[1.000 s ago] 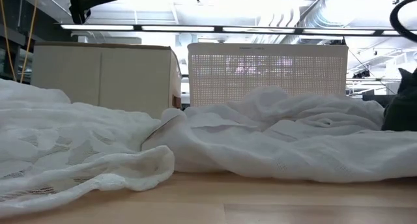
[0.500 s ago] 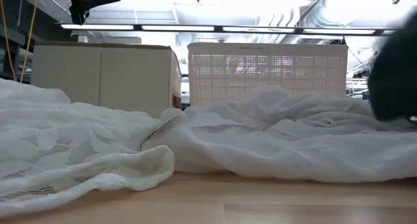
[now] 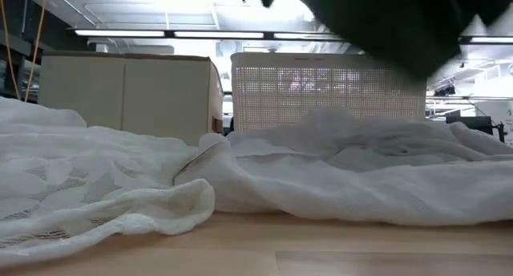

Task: Sort clothes
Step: Put the green shirt on the laundry organizer

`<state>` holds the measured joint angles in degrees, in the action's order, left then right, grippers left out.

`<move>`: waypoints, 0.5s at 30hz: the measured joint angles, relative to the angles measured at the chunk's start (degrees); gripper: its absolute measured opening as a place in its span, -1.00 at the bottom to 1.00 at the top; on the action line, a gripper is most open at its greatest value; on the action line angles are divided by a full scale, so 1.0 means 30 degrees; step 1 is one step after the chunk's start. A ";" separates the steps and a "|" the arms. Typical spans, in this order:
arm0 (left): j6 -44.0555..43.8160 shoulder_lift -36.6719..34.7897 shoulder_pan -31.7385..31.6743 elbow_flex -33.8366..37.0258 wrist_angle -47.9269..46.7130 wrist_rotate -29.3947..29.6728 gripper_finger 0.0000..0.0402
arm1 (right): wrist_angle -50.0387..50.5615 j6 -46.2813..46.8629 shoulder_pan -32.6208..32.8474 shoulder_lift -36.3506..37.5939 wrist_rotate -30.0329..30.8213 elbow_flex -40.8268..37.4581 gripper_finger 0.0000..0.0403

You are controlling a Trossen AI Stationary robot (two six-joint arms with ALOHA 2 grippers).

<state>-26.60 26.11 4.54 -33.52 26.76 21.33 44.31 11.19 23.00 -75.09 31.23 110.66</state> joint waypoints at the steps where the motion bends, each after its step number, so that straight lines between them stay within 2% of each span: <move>1: 0.0909 0.0006 0.0000 -0.0013 0.1569 -0.0018 0.34 | -0.2085 -0.1912 -0.0991 -0.0517 -0.1332 0.0358 -0.85; 3: 0.2794 0.0006 0.0000 -0.0013 0.4498 -0.0026 0.34 | -0.6295 -0.4750 -0.2750 -0.1641 -0.4480 0.0937 -0.85; 6: 0.5166 0.0006 0.0000 -0.0013 0.8203 -0.0026 0.34 | -1.0594 -0.6702 -0.5154 -0.3579 -0.8042 0.2157 -0.85; 10: 0.7056 0.0006 0.0000 -0.0013 1.1561 -0.0026 0.34 | -1.3058 -0.6674 -0.8029 -0.6479 -1.0424 0.4243 -0.85; 15: 0.8115 0.0010 0.0000 -0.0013 1.2118 -0.0026 0.34 | -1.6341 -0.5910 -1.0308 -1.0401 -1.2814 0.6847 -0.85</move>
<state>-2.25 26.14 4.54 -33.56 63.11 21.26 -4.71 -6.54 -7.93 -106.29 -7.21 131.20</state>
